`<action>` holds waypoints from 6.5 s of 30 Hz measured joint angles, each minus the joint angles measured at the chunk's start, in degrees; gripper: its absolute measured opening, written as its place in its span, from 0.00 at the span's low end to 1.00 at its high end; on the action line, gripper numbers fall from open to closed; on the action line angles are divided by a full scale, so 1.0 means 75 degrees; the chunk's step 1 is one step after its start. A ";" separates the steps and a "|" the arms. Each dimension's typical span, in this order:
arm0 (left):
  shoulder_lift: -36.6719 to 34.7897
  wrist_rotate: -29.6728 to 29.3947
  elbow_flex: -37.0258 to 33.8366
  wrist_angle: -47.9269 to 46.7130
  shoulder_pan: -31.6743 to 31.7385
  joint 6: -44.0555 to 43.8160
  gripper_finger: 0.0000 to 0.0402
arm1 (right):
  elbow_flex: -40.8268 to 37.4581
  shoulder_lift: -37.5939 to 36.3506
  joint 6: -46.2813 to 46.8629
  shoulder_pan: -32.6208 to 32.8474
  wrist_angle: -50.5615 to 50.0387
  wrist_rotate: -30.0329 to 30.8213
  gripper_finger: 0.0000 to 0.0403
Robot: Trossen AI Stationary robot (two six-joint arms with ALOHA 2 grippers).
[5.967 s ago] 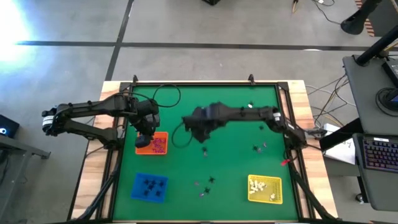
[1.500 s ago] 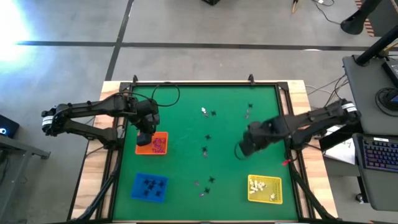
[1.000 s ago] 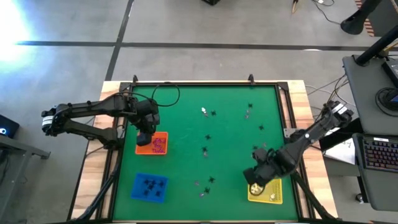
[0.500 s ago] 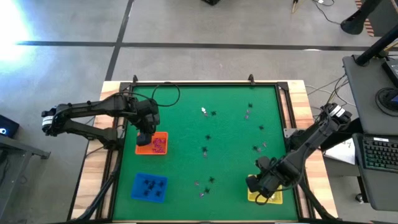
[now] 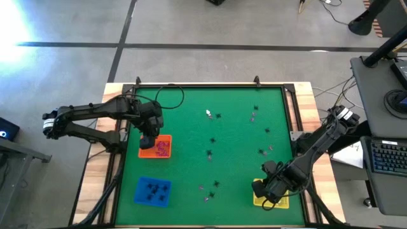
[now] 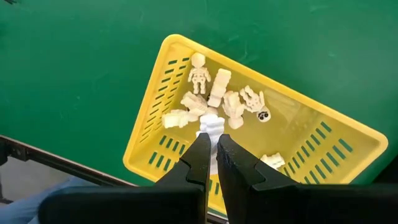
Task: Sort Halloween decoration
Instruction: Put the white skeleton toy into the yellow bin, then put the violet witch hat toy into the orange bin
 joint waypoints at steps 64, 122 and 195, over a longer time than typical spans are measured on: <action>0.0000 0.0000 0.0000 0.0034 0.0000 -0.0005 0.24 | 0.0006 0.0000 0.0114 0.0128 0.0500 0.0034 0.30; 0.0276 -0.0020 0.0003 0.0086 -0.0003 -0.0251 0.24 | 0.0006 0.0003 -0.1130 -0.0159 0.2320 0.3035 0.24; 0.1232 -0.0889 0.1980 0.2216 -0.0003 -0.1089 0.24 | 0.0006 -0.0376 -0.7315 -0.2273 0.1880 0.3654 0.32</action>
